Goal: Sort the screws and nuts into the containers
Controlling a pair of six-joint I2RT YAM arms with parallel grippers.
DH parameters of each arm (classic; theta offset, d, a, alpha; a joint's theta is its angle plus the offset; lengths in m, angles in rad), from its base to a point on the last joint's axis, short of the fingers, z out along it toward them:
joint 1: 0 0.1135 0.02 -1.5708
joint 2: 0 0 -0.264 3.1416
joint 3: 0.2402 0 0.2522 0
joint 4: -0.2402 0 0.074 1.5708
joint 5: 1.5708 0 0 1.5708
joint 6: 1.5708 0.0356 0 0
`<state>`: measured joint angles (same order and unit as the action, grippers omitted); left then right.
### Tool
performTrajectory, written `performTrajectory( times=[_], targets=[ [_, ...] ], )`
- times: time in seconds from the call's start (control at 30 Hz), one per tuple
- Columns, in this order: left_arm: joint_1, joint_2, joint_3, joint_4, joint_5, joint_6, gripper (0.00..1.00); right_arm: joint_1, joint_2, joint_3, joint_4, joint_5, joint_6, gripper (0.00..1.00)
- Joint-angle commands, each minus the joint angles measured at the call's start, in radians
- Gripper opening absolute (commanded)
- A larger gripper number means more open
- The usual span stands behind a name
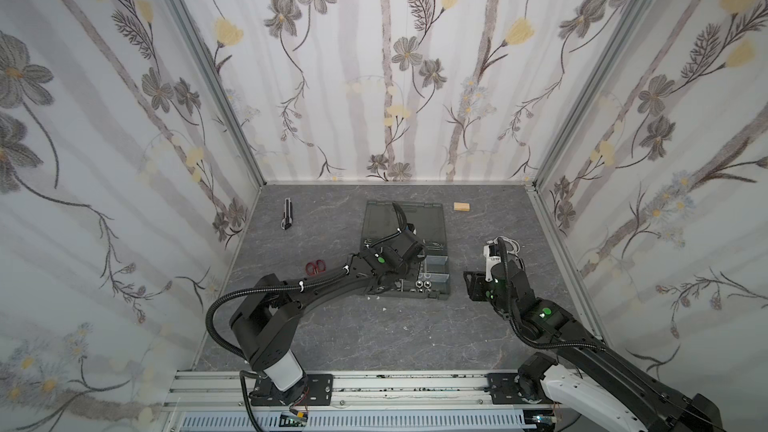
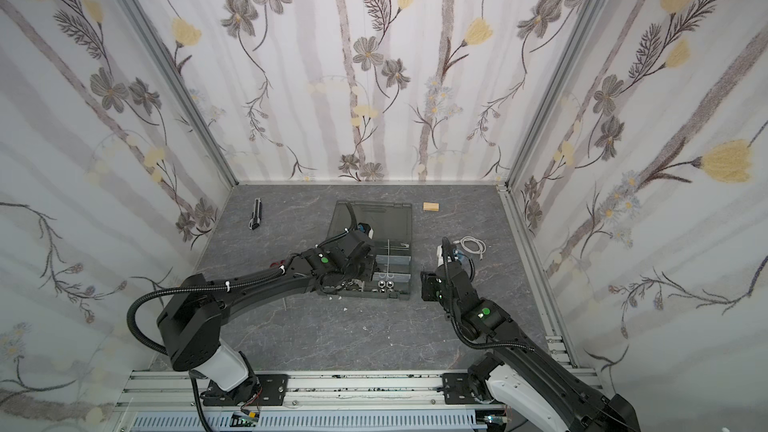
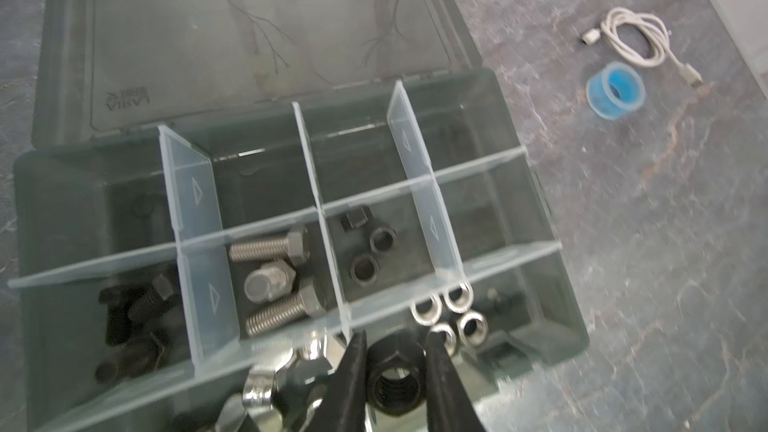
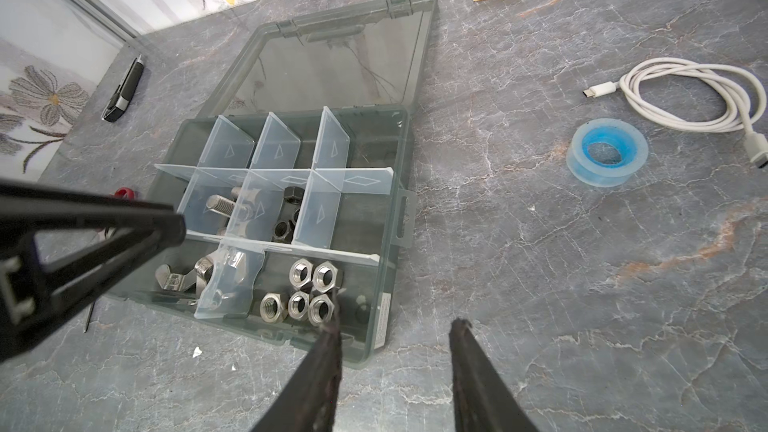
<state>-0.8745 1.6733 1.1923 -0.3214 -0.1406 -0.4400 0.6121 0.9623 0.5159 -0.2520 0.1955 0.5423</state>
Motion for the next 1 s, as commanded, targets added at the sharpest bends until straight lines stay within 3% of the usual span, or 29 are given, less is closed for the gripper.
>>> performTrajectory(
  times=[0.0,0.3,0.37,0.5,0.57,0.77,0.97],
  targets=[
    [0.02,0.058,0.058,0.054,0.046,0.043,0.23,0.0,-0.011,0.002,-0.013,0.027,0.016,0.44],
    [0.027,0.156,0.096,0.059,0.042,0.049,0.26,-0.002,-0.02,-0.001,-0.031,0.04,0.016,0.44],
    [0.028,0.162,0.095,0.063,0.044,0.046,0.33,-0.003,-0.016,-0.001,-0.029,0.038,0.016,0.44],
    [0.028,0.155,0.095,0.074,0.03,0.041,0.56,-0.003,-0.01,-0.001,-0.029,0.039,0.016,0.44],
    [0.028,0.15,0.095,0.079,0.023,0.041,0.62,-0.002,-0.01,-0.001,-0.027,0.039,0.015,0.44],
    [0.028,0.107,0.074,0.104,-0.026,0.037,0.69,-0.004,-0.013,-0.001,-0.026,0.05,0.013,0.45],
    [0.032,-0.041,-0.056,0.196,-0.144,0.043,0.72,-0.015,-0.015,0.005,-0.025,0.098,0.004,0.46]
  ],
)
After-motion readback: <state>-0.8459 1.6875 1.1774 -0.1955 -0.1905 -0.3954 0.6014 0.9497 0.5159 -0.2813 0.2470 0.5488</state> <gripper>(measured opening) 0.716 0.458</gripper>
